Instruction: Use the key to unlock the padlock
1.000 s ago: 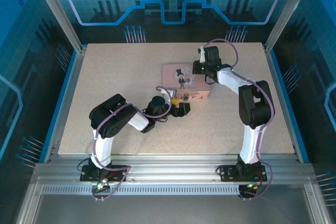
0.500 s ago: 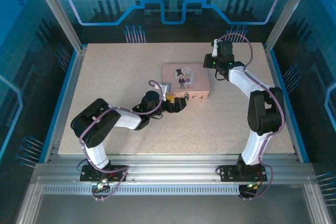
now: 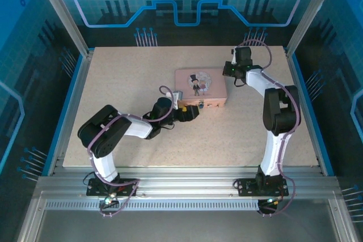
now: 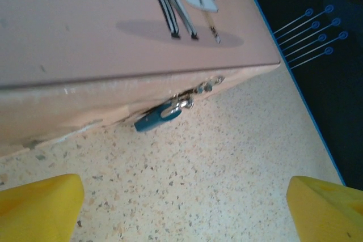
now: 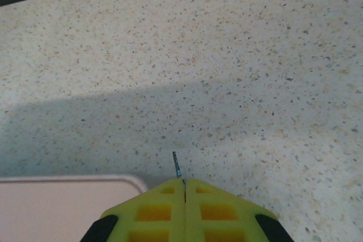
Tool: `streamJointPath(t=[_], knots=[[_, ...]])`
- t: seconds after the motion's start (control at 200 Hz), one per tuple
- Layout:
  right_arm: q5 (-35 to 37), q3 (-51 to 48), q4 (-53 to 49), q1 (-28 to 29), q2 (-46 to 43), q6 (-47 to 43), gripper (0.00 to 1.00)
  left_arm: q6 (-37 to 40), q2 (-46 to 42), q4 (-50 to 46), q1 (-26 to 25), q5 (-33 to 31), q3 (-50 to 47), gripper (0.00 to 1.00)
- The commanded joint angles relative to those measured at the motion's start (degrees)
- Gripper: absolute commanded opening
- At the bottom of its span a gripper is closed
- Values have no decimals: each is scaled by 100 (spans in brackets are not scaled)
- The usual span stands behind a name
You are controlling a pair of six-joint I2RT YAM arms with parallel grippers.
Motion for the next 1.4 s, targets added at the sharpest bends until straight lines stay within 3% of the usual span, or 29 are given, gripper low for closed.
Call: streamJointPath(t=[0.0, 0.235, 0.47, 1.391], knots=[[-57, 511, -288, -32, 356, -34, 0, 197, 220, 345, -139, -271, 172, 95], [-278, 1580, -869, -28, 1107, -130, 0, 383, 557, 557, -242, -485, 424, 97], [-435, 1787, -920, 79, 1388, -201, 0, 493, 832, 967, -323, -751, 482, 97], [-856, 500, -71, 471, 964, -24, 0, 1008, 1572, 2283, -633, -817, 945, 99]])
